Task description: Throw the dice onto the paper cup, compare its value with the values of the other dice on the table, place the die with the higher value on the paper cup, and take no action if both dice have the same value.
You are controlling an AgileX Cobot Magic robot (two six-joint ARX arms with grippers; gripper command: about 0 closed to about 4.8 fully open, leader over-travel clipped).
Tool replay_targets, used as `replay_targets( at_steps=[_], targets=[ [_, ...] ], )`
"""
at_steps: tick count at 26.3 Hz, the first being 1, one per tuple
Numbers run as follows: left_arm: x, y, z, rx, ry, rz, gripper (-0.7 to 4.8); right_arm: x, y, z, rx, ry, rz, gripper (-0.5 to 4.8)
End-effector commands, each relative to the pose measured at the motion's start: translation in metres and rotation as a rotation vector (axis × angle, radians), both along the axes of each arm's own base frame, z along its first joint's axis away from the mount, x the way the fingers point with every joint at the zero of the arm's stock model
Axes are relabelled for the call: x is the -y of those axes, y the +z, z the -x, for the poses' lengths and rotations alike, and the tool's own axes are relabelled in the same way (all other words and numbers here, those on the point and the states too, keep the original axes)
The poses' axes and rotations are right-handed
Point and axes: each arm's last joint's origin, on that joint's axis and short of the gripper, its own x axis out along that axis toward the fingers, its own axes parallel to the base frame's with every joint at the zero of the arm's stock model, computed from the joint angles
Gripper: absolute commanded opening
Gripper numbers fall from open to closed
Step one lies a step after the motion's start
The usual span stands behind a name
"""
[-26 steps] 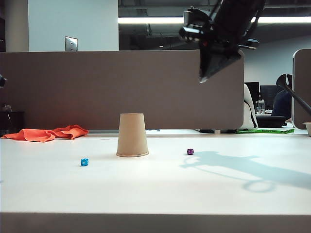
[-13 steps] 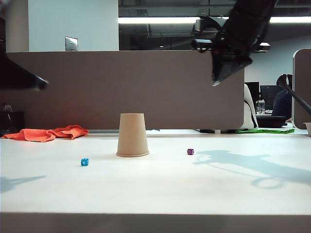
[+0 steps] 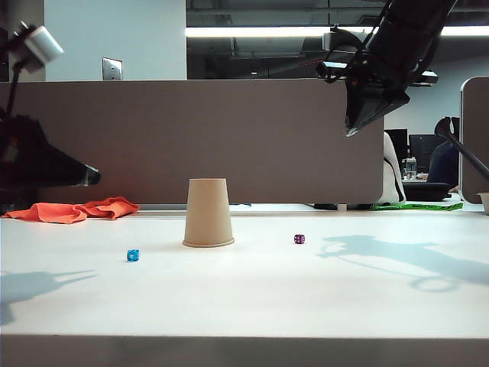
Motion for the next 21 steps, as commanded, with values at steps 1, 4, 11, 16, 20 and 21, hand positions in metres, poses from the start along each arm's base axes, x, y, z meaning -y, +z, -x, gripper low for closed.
replay_targets(
  at_steps=[1,4,11,16,20,21],
  targets=[
    [0.001,0.003,-0.008,0.031,-0.007,-0.020,1.23,-0.001,0.002,-0.001,0.018,0.008,-0.005,-0.01],
    [0.003,0.002,-0.017,0.009,-0.012,-0.021,1.25,-0.001,0.002,-0.001,0.020,0.011,-0.003,-0.01],
    [0.006,-0.007,-0.031,-0.056,-0.055,-0.013,1.26,-0.001,0.002,-0.001,0.019,0.011,-0.001,-0.01],
    [0.007,-0.022,-0.037,-0.098,-0.072,-0.048,1.27,-0.001,0.002,-0.001,0.021,0.015,0.004,-0.01],
    [0.007,-0.025,-0.037,-0.095,-0.081,-0.066,1.31,-0.001,0.002,-0.001,0.021,0.015,0.004,-0.01],
    [0.007,-0.025,-0.037,-0.085,-0.088,-0.080,1.31,-0.001,0.002,-0.001,0.021,0.015,0.004,-0.01]
  ],
)
